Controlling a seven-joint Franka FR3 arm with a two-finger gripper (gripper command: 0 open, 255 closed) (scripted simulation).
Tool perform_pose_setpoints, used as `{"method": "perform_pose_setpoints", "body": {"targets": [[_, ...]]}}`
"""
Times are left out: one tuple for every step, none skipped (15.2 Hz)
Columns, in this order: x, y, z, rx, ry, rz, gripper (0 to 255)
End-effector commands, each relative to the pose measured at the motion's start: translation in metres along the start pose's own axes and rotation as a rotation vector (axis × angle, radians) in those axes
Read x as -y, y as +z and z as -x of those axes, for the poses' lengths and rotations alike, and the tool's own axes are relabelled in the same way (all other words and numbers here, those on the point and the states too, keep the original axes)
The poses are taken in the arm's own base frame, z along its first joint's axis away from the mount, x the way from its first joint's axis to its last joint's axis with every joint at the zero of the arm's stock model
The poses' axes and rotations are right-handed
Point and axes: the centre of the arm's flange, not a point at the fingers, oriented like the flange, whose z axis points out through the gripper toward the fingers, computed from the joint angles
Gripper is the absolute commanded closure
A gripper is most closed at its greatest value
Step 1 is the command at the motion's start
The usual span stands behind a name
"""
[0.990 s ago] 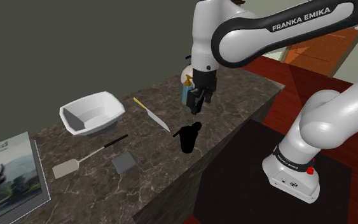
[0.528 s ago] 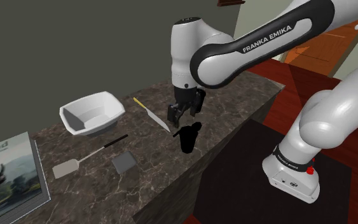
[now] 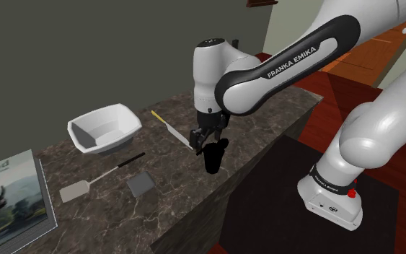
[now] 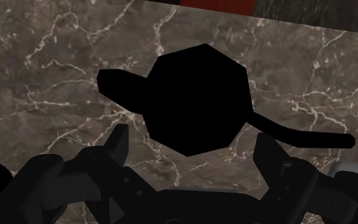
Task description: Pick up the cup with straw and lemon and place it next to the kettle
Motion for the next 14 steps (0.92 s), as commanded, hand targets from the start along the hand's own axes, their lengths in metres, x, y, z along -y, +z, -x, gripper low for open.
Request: {"method": "perform_pose_setpoints", "body": {"targets": [[0.0003,0.0016,0.0004,-0.001,0.000,0.000,0],[0.0003,0.0016,0.0004,-0.001,0.000,0.000,0],[0.0003,0.0016,0.0004,-0.001,0.000,0.000,0],[0.0003,0.0016,0.0004,-0.001,0.000,0.000,0],[0.0003,0.0016,0.0004,-0.001,0.000,0.000,0],[0.0003,0.0016,0.0004,-0.001,0.000,0.000,0],[0.0003,0.0016,0.0004,-0.001,0.000,0.000,255],[0.0003,0.0016,0.0004,-0.001,0.000,0.000,255],[0.0003,0.0016,0.0004,-0.001,0.000,0.000,255],[0.0003,0.0015,0.0004,-0.001,0.000,0.000,255],[0.0002,0.0015,0.0003,-0.001,0.000,0.000,255],[0.0002,0.0015,0.0003,-0.001,0.000,0.000,255],[0.0004,0.0016,0.0004,-0.001,0.000,0.000,255],[0.0004,0.0016,0.0006,-0.001,0.000,0.000,255]]}}
